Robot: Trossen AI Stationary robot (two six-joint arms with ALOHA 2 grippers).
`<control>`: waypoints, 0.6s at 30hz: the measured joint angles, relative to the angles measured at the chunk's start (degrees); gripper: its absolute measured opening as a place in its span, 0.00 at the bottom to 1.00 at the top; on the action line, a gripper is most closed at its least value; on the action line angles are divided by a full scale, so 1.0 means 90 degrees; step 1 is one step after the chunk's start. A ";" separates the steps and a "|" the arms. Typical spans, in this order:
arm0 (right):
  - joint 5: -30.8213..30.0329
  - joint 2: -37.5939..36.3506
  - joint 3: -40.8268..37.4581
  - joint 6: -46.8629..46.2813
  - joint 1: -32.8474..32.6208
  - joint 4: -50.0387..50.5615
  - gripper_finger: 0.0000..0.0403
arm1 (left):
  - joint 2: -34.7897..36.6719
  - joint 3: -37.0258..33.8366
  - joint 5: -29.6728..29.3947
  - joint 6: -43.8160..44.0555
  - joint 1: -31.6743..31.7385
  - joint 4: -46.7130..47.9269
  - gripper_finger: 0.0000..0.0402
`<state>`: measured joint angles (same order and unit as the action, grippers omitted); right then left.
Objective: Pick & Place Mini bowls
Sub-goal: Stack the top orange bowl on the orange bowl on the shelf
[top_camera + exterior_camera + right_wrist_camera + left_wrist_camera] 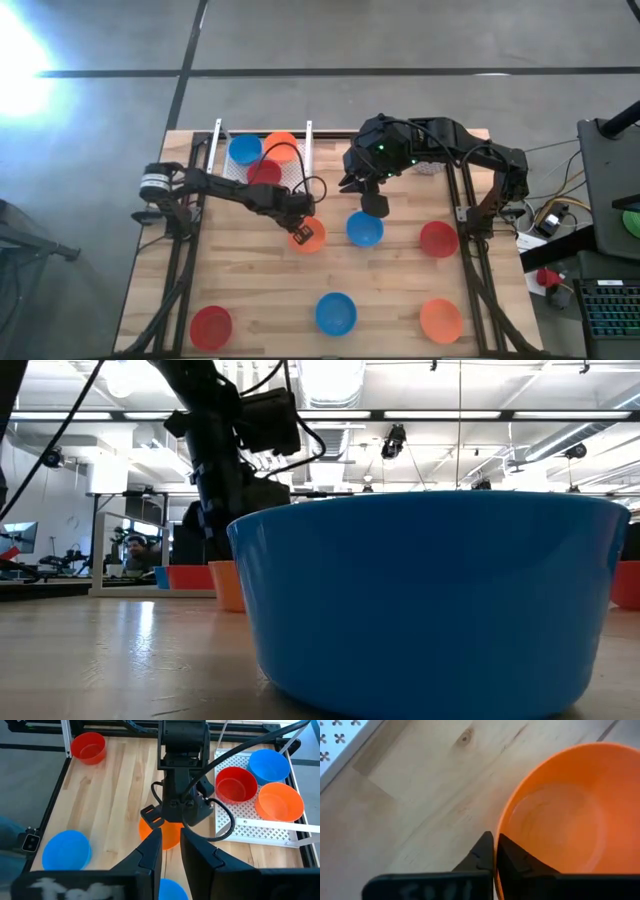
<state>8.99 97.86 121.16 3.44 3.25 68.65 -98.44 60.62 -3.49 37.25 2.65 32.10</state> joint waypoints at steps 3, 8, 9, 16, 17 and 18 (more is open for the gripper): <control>0.0000 0.0002 0.0000 0.0000 0.0000 0.0002 0.16 | 0.0137 0.0024 -0.0003 -0.0008 0.0020 0.0105 0.01; 0.0000 0.0002 0.0000 -0.0015 0.0000 0.0002 0.16 | 0.0677 0.0177 -0.0011 -0.0017 0.0112 0.0635 0.00; 0.0000 0.0002 0.0000 -0.0016 0.0000 0.0002 0.16 | 0.0830 0.0226 -0.0013 -0.0017 0.0142 0.0806 0.00; 0.0000 0.0002 0.0000 -0.0019 0.0000 0.0002 0.16 | 0.2034 0.0580 -0.0547 0.0047 0.0477 0.1934 0.00; 0.0001 0.0002 0.0000 -0.0013 0.0000 0.0000 0.16 | 0.2203 0.0623 -0.0721 0.0093 0.0558 0.2092 0.00; 0.0000 0.0002 0.0000 -0.0007 0.0000 -0.0004 0.16 | 0.2355 0.0664 -0.0896 0.0152 0.0649 0.2218 0.00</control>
<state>8.99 97.89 121.16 3.38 3.25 68.61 -77.24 66.60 -11.56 38.62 8.49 52.06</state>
